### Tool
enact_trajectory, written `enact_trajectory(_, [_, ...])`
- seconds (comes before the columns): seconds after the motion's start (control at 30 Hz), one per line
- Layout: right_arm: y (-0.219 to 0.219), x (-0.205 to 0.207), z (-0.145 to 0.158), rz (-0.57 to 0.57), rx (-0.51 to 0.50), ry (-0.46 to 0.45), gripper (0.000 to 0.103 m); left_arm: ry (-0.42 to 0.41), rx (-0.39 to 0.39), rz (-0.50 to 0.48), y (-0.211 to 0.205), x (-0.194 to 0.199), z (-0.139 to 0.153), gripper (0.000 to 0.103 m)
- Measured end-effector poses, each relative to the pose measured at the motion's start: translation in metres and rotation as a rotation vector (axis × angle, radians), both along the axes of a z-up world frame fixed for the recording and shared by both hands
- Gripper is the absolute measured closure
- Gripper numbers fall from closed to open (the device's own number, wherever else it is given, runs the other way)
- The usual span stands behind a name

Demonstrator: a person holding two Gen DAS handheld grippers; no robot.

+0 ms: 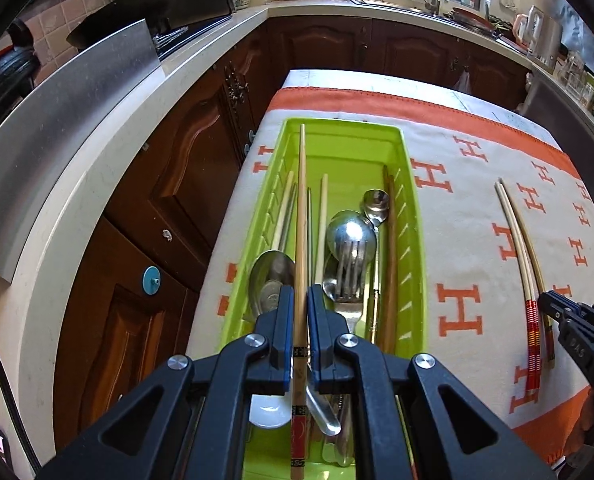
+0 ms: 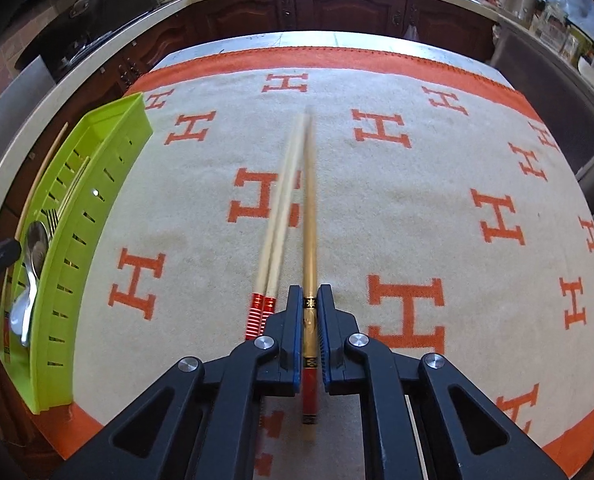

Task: Organize utensils
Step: 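Carry the chopstick into the tray with the left tool while the right grasps another chopstick, then carry the held chopstick into the green tray and open the right tool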

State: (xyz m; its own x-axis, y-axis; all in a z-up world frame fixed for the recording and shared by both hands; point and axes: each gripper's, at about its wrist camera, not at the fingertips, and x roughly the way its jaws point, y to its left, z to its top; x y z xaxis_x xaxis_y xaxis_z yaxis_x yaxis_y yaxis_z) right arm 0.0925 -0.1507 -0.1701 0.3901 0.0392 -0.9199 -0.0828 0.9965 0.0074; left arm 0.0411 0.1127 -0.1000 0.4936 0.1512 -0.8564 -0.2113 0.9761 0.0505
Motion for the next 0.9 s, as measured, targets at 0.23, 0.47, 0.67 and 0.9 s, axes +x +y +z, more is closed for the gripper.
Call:
enact_trajectory(0.23, [-0.015, -0.007, 0.025, -0.061, 0.071, -0.046, 0.097, -0.032, -0.005, 0.002, 0.007, -0.006, 0.008, 0.081])
enact_trajectory(0.47, [-0.004, -0.016, 0.071, -0.025, 0.195, -0.076, 0.097, -0.065, -0.022, 0.049, 0.025, -0.016, 0.023, 0.080])
enact_trajectory(0.67, [0.037, -0.023, 0.099, 0.071, 0.271, -0.057, 0.097, -0.102, -0.018, 0.126, 0.047, -0.033, 0.038, 0.075])
enact_trajectory(0.9, [0.092, -0.020, 0.125, 0.159, 0.305, -0.024, 0.097, -0.132, -0.009, 0.203, 0.070, -0.048, 0.043, 0.055])
